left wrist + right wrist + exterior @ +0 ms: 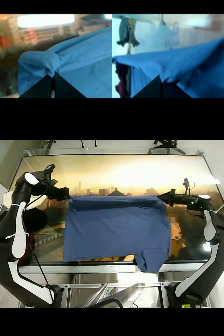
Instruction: Fold the shirts.
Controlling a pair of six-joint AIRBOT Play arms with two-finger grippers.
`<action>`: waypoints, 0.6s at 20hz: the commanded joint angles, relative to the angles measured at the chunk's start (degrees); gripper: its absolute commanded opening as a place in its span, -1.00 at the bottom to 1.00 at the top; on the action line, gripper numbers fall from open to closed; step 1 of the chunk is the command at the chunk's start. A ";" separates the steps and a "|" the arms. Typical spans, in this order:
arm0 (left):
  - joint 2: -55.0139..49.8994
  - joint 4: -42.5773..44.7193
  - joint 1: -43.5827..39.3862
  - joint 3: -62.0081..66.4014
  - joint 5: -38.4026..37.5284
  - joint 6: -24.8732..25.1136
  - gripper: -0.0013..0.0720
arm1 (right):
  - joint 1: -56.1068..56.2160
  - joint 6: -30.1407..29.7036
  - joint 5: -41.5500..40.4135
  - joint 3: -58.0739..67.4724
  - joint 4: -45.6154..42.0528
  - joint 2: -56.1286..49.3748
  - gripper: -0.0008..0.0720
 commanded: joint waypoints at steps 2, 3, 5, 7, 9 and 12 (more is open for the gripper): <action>3.37 5.07 1.79 -6.58 -2.01 -1.66 -0.93 | -1.27 2.32 4.59 -2.93 -16.26 2.56 -0.94; 4.00 4.74 1.66 -9.05 -0.39 -1.64 -0.93 | -1.18 1.88 3.87 -4.28 -16.35 3.02 -0.94; 4.59 4.83 0.42 -12.81 2.62 -1.01 -0.93 | -0.79 0.85 2.32 -5.97 -16.39 3.39 -0.94; 4.59 4.87 -1.07 -14.82 4.90 -0.72 -0.93 | 0.04 0.20 1.16 -6.45 -16.39 3.37 -0.94; 4.57 4.96 -2.03 -16.00 7.65 -0.74 -0.93 | 0.94 -0.46 -0.13 -6.45 -16.39 3.30 -0.94; 4.59 4.96 -2.01 -16.13 9.11 -0.76 -0.93 | 1.66 -0.92 -2.34 -6.45 -16.35 3.34 -0.94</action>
